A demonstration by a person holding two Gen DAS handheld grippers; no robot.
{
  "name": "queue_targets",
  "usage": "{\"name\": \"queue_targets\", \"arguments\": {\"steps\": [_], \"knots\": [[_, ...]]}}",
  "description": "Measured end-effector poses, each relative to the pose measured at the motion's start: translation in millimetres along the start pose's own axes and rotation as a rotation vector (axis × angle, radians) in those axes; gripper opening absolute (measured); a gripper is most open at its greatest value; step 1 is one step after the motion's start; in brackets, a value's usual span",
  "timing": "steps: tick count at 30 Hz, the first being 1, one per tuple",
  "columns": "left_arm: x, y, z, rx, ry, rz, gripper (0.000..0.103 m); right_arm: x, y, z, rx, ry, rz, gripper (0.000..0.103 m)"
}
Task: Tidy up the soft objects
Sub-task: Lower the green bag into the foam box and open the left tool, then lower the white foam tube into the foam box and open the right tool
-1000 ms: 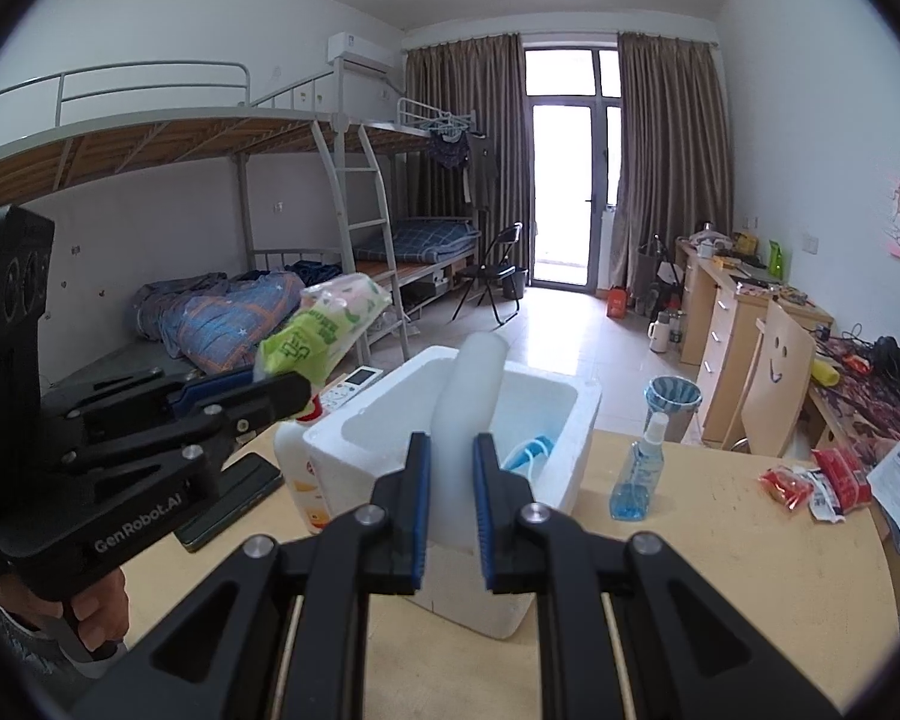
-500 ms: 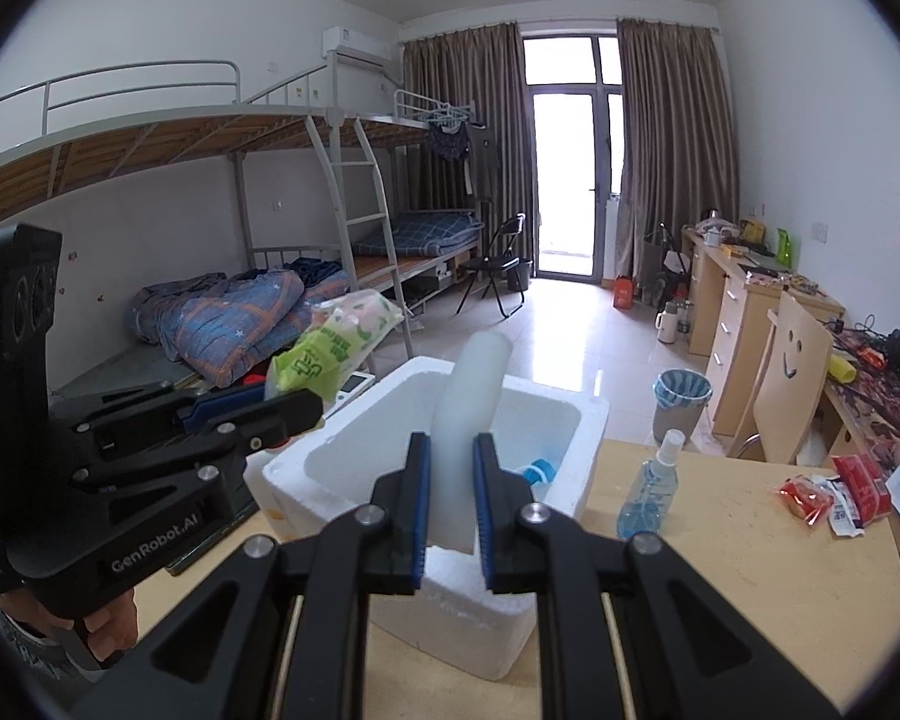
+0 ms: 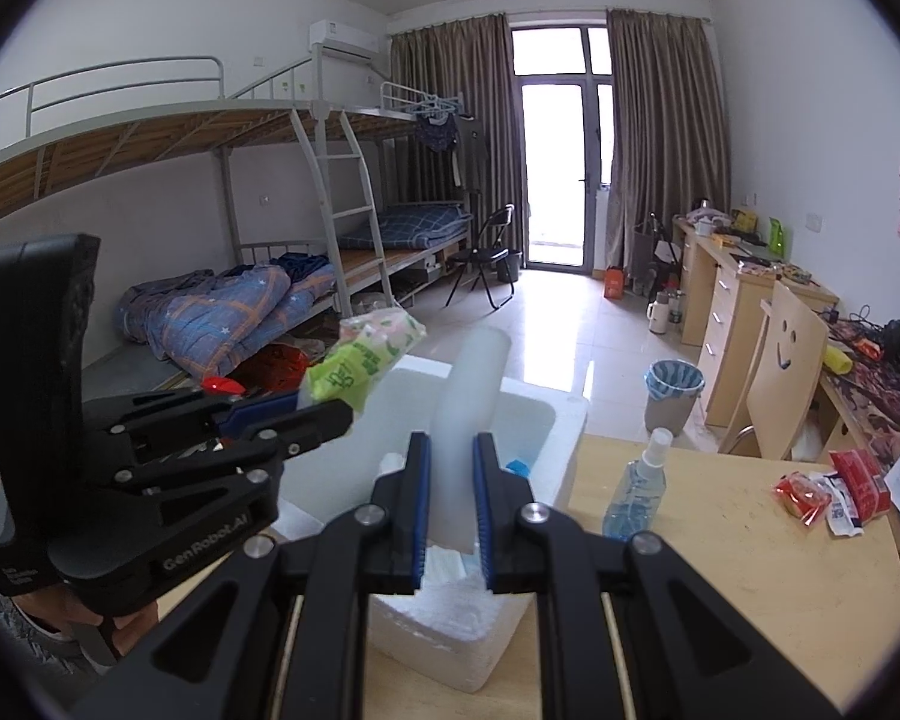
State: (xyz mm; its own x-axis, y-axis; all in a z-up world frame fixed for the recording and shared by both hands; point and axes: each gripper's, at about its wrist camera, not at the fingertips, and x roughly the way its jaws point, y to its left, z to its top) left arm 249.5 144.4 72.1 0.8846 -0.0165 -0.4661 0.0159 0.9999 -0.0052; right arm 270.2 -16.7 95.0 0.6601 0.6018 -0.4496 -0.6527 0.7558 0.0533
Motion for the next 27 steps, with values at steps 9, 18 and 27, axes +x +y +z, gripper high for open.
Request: {"name": "queue_targets", "arguments": {"steps": [9,18,27], "knots": [[10,-4,1,0.013,0.01,-0.02,0.023,-5,-8,-2,0.013,-0.001,-0.037,0.017],[4,0,4,-0.013,-0.015,0.007,0.086,-12,-9,0,0.014,-0.012,-0.056,0.017],[-11,-4,7,-0.014,-0.074,0.044,0.102,-16,-12,0,0.025,-0.02,-0.064,0.017]]}}
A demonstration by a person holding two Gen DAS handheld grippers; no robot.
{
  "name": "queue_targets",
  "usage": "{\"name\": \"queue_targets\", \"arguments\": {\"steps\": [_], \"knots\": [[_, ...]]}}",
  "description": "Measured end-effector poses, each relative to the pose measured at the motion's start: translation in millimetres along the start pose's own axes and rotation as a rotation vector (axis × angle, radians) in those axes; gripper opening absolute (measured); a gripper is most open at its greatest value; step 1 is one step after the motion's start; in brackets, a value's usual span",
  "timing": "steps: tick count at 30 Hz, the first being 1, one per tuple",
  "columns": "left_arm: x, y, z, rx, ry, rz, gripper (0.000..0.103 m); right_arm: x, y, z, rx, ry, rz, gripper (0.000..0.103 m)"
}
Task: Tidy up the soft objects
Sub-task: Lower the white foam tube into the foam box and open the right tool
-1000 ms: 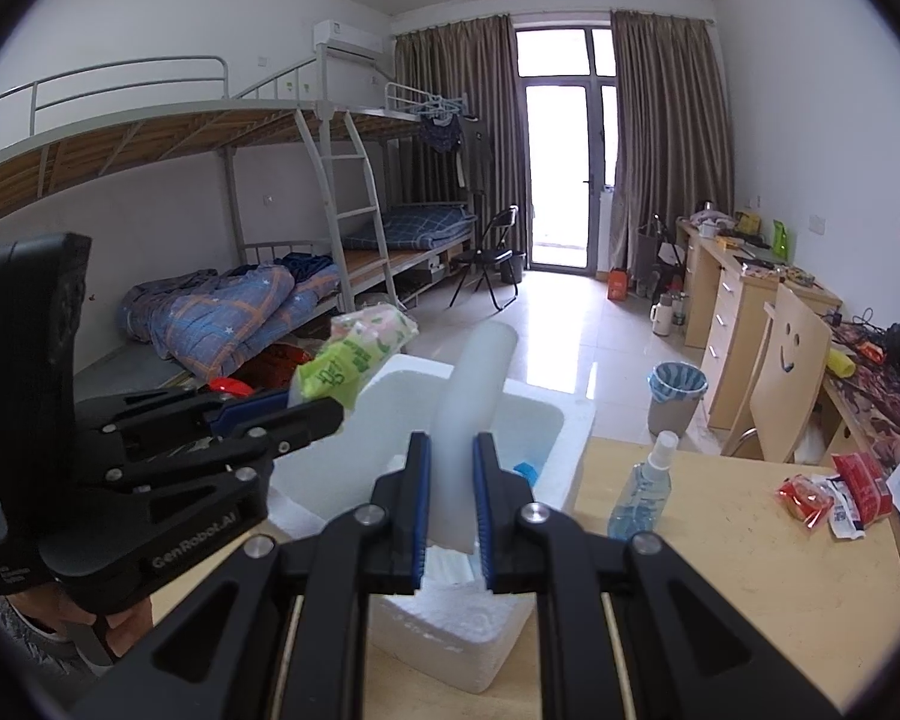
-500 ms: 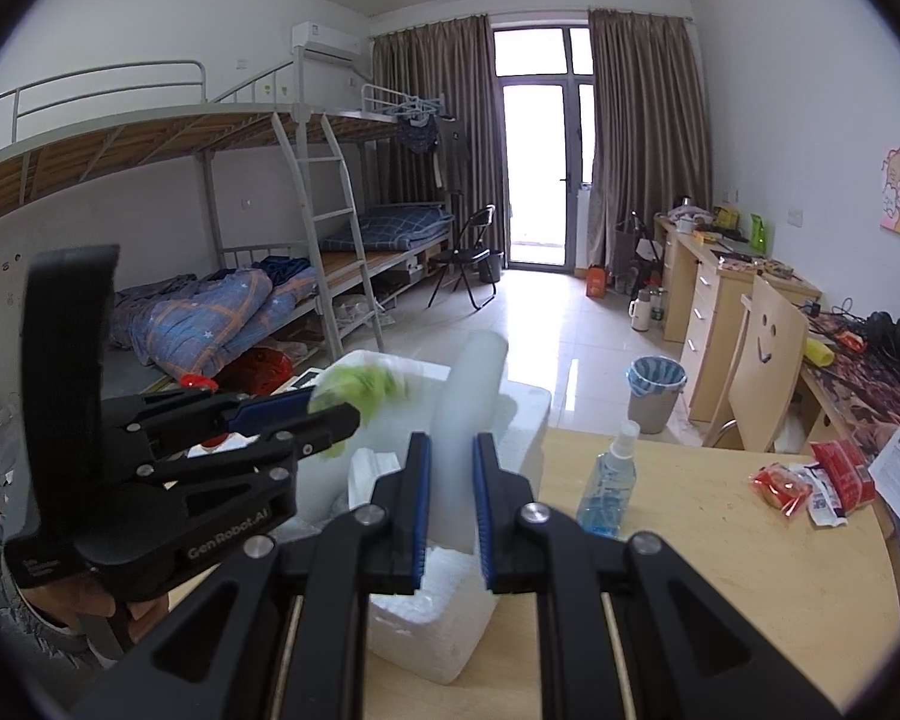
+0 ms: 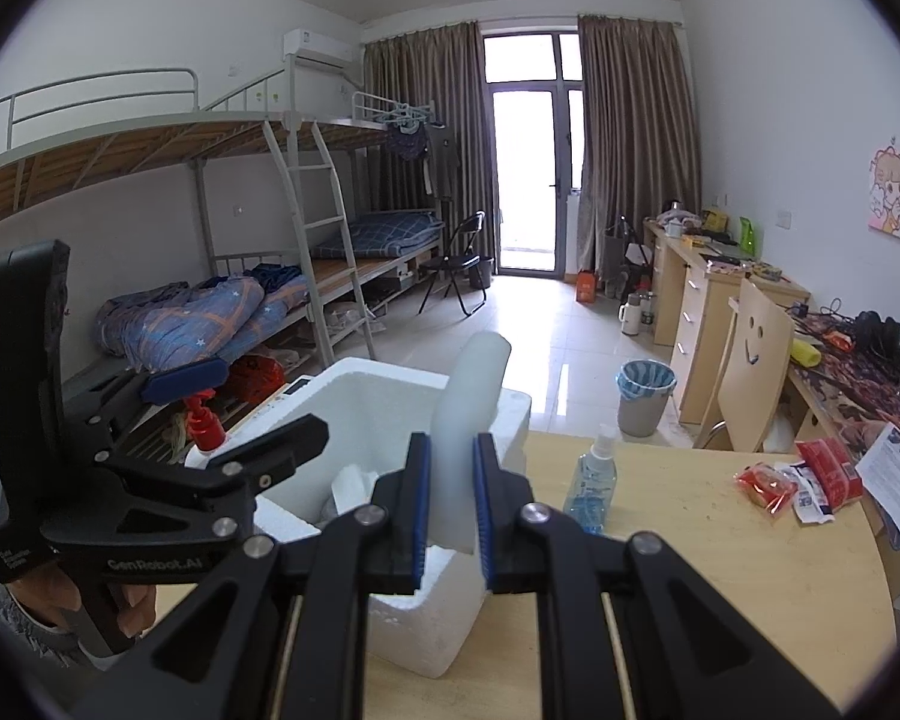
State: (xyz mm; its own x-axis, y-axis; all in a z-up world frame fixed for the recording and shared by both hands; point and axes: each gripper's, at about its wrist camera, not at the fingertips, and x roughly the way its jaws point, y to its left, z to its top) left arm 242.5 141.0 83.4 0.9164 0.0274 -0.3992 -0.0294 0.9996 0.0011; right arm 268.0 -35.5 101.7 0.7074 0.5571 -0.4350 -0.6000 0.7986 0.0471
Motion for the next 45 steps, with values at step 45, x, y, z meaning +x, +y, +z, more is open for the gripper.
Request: {"name": "queue_targets", "arguments": {"steps": [45], "knots": [[-52,38,-18,-0.046,-0.058,0.118,0.102,56,33,6,-0.039,0.075,0.067,0.02]]}}
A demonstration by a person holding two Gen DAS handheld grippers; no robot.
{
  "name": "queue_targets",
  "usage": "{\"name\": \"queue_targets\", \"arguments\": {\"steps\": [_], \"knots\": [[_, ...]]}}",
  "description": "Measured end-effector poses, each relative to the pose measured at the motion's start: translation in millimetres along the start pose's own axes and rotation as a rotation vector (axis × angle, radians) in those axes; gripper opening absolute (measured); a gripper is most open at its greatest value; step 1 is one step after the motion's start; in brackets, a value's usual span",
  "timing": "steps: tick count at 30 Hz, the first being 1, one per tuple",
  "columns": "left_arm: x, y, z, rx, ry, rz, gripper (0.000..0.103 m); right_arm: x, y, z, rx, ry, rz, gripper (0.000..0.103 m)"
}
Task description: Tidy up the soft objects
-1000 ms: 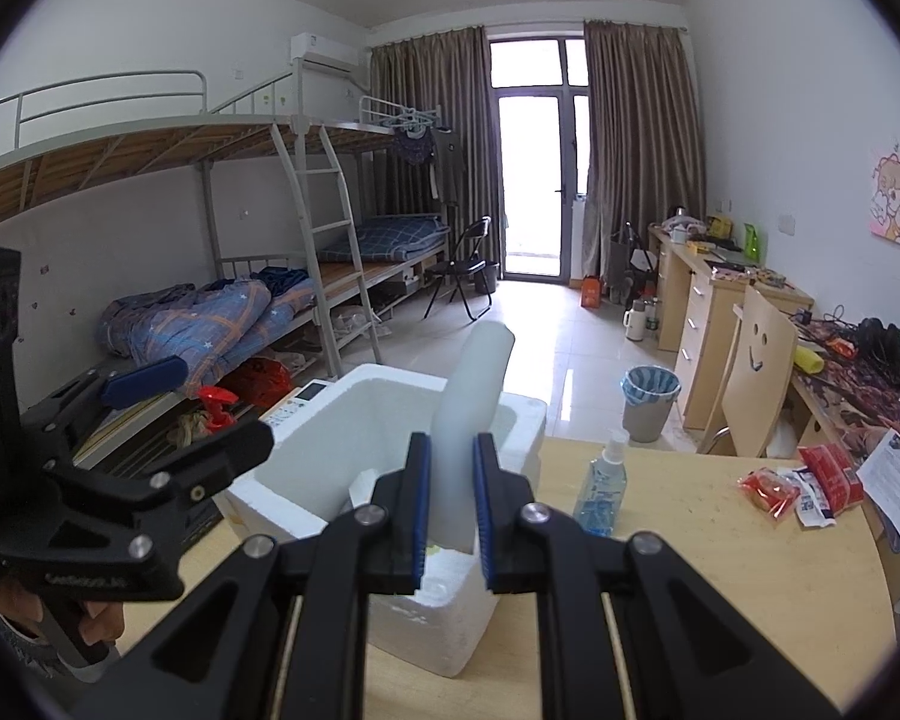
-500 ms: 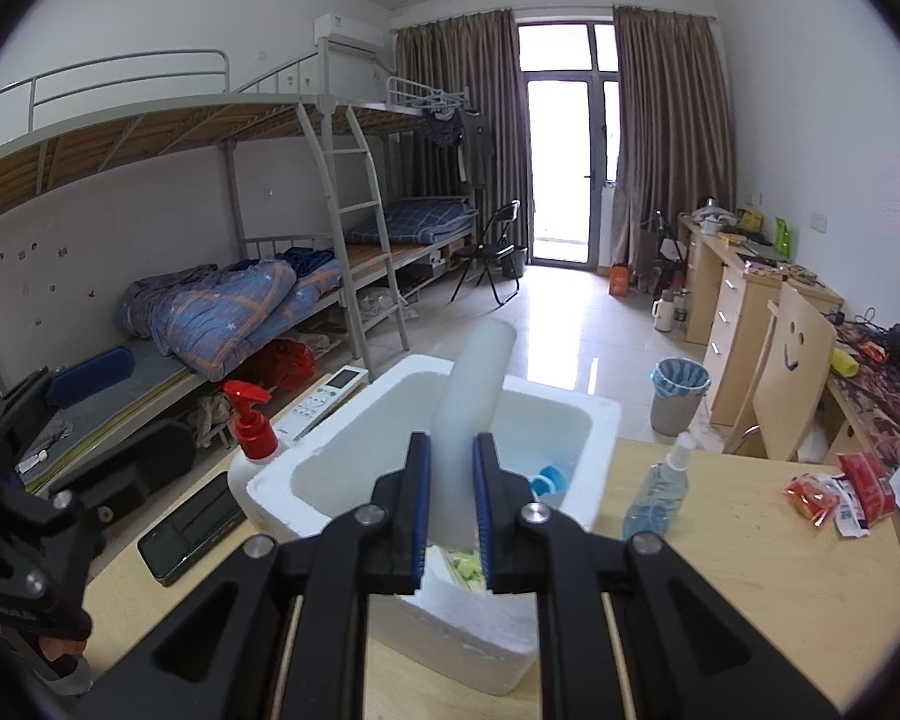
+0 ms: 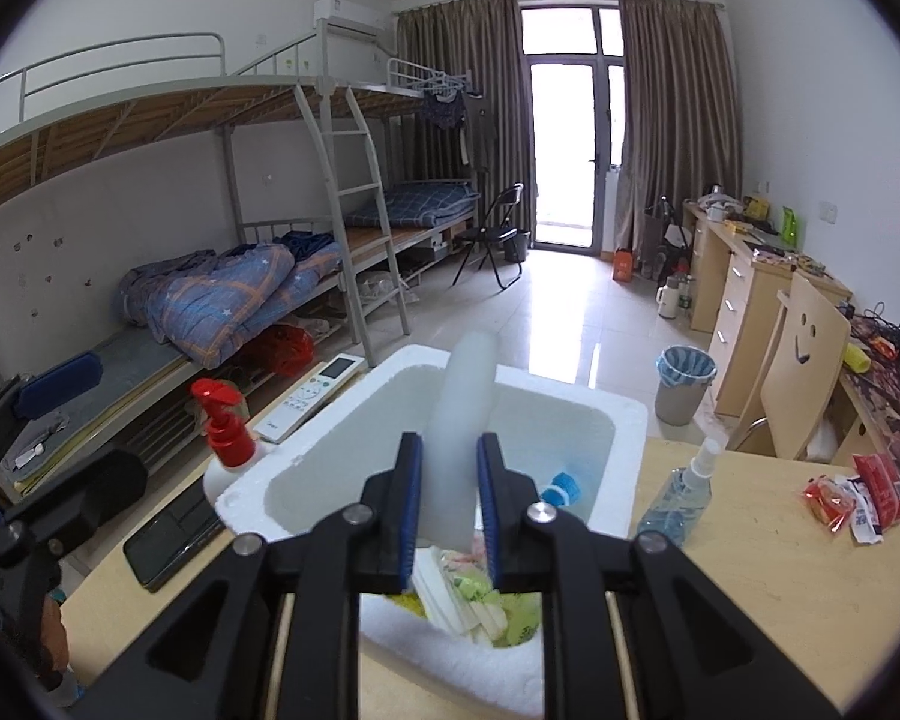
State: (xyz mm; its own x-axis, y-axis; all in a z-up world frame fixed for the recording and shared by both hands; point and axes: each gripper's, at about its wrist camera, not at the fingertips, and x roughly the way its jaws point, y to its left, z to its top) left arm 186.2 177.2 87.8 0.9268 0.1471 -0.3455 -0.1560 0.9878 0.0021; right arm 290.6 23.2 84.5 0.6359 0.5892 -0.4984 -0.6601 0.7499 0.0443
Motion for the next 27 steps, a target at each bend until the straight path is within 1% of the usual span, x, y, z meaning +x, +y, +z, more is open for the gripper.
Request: {"name": "queue_targets", "arguments": {"steps": [3,5,6,7,9,10,20,22,24,26,27], "knots": [[2,1,-1,-0.005,0.006,-0.001,0.102,3,0,0,-0.004,0.003,-0.017,0.027],[3,1,-1,-0.006,0.01,-0.007,0.102,3,1,-1,-0.011,0.002,-0.036,0.03],[3,1,-1,-0.006,0.011,-0.006,0.102,3,2,-1,-0.015,0.004,-0.038,0.041],[4,1,-1,-0.006,0.009,-0.008,0.102,2,3,-1,-0.02,0.002,-0.038,0.057],[5,0,0,-0.004,0.012,-0.012,0.102,-3,4,-2,-0.025,-0.026,-0.062,0.075],[6,0,0,-0.005,0.011,-0.013,0.102,-6,4,-2,-0.03,-0.036,-0.07,0.077],[2,-4,-1,-0.012,0.011,-0.009,0.102,-25,-4,-4,-0.001,-0.044,-0.077,0.079],[-1,-6,1,-0.012,0.005,-0.011,0.102,-33,-5,-8,0.004,-0.051,-0.076,0.086],[-7,-9,1,-0.017,-0.004,-0.015,0.102,-43,-6,-9,0.015,-0.069,-0.07,0.09],[-13,-12,1,-0.011,-0.011,-0.022,0.102,-56,-7,-10,0.025,-0.098,-0.065,0.097],[-15,-13,0,-0.008,-0.011,-0.023,0.102,-61,-7,-11,0.028,-0.112,-0.068,0.103]]}}
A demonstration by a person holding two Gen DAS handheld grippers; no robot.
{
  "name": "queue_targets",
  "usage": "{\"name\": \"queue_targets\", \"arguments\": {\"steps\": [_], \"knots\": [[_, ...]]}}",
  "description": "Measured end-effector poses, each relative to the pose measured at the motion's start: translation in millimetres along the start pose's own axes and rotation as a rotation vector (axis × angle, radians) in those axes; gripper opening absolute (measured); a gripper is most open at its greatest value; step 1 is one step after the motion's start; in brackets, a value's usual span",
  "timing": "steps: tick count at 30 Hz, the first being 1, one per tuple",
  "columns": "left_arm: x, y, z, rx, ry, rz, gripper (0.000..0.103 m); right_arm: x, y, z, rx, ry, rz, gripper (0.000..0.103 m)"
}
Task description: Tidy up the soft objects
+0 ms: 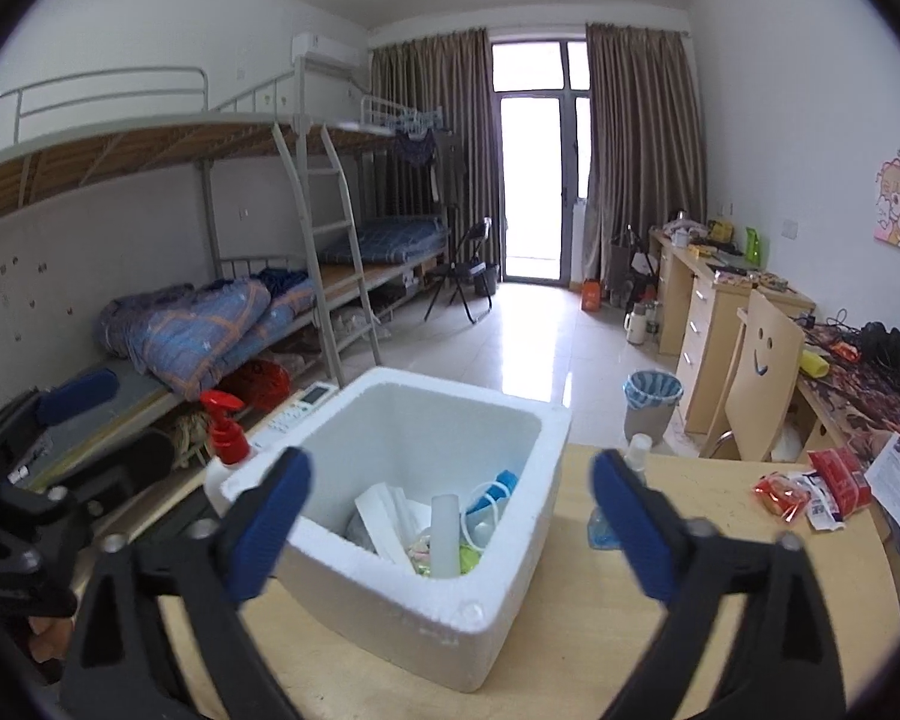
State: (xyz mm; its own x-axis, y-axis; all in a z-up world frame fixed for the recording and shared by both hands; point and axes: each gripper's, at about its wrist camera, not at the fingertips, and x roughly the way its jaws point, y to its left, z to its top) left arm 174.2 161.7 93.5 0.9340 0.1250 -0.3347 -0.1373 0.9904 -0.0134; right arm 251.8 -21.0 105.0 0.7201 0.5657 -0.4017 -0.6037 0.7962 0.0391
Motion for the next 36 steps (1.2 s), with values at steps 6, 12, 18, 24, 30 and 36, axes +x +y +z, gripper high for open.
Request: {"name": "queue_targets", "arguments": {"steps": [6,12,18,24,30,36], "knots": [[-21,-10,2,0.001,-0.013,-0.006,0.102,-34,-6,-1,0.03,-0.056,-0.034,0.103],[-48,-25,2,0.013,-0.049,-0.019,0.102,-65,-4,-1,0.021,-0.089,-0.063,0.103],[-74,-33,2,0.016,-0.075,-0.021,0.102,-94,0,-8,0.013,-0.127,-0.076,0.103],[-98,-41,0,0.025,-0.107,-0.016,0.102,-115,1,-13,0.007,-0.151,-0.093,0.103],[-118,-43,-4,0.026,-0.138,-0.018,0.102,-133,4,-22,0.003,-0.18,-0.096,0.103],[-133,-47,-16,0.024,-0.162,-0.016,0.102,-152,9,-40,-0.001,-0.207,-0.102,0.103]]}}
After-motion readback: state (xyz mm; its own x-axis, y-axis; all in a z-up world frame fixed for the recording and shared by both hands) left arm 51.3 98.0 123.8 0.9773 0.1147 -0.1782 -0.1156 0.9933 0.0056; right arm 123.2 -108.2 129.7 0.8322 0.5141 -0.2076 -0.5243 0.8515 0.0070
